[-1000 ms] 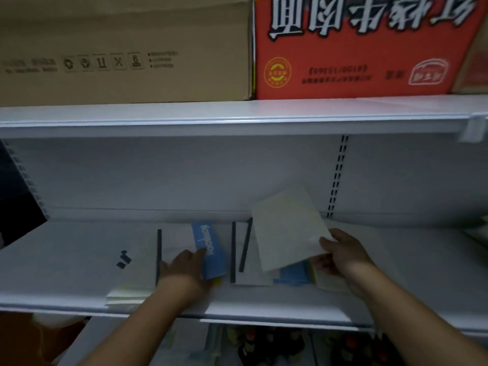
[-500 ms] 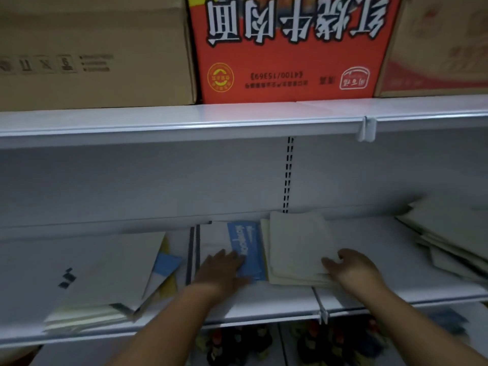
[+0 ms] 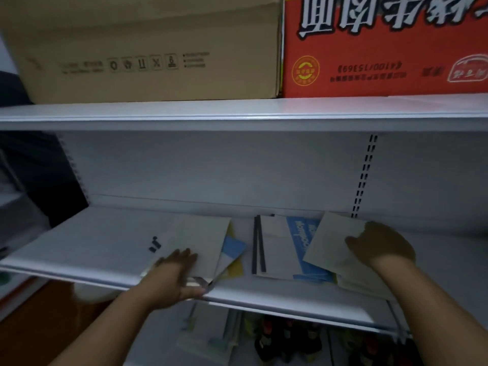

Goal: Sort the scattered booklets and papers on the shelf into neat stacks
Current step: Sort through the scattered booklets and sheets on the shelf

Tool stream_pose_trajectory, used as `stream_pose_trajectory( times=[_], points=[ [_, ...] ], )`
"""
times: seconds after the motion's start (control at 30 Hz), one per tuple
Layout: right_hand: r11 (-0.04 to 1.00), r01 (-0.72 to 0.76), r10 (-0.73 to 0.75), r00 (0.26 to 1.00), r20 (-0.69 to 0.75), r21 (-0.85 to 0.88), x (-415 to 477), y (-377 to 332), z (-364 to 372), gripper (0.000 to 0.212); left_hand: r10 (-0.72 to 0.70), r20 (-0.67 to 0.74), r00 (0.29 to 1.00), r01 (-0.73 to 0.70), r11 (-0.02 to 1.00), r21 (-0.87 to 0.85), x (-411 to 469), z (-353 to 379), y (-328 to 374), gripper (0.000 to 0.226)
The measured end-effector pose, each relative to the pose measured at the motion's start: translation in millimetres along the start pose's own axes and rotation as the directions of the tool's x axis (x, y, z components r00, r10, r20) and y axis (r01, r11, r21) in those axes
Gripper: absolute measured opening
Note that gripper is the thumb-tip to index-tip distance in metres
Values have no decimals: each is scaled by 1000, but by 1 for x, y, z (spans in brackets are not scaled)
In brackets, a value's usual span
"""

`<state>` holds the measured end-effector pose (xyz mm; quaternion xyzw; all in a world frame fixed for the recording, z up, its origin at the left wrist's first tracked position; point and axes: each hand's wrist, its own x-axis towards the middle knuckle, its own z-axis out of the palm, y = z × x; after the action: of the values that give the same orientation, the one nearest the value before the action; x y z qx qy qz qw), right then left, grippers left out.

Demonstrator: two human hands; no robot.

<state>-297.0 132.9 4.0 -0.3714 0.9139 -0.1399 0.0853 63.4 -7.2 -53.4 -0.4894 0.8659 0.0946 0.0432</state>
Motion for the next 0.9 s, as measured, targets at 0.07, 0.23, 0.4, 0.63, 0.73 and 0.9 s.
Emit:
stream_pose_trajectory(
  times=[0.07,0.23,0.4,0.63,0.73,0.9],
  points=[
    [998,-13,16,999,-41,65,3,-1,-8,55,46,0,999,-46,996,72,-10,2,-1,132],
    [996,75,-70,993,99,-50,5,-12,-5,56,124,-396,910,-169,982,-81,-26,19,-8,51],
    [968,68,-130,959,252,243,-30,-68,15,67,29,-668,744,-229,950,-214,-41,6,11,42],
    [522,-414,-317,718,620,746,-61,-109,61,27,345,-502,793,-447,889,-97,-40,-3,64,30],
    [506,-317,-322,794,516,802,-59,-94,63,27,94,-449,889,-266,902,-339,-17,-5,63,39],
    [349,-221,-238,919,314,911,-48,-50,35,27,-15,-304,953,-18,994,-106,27,19,44,69]
  ],
)
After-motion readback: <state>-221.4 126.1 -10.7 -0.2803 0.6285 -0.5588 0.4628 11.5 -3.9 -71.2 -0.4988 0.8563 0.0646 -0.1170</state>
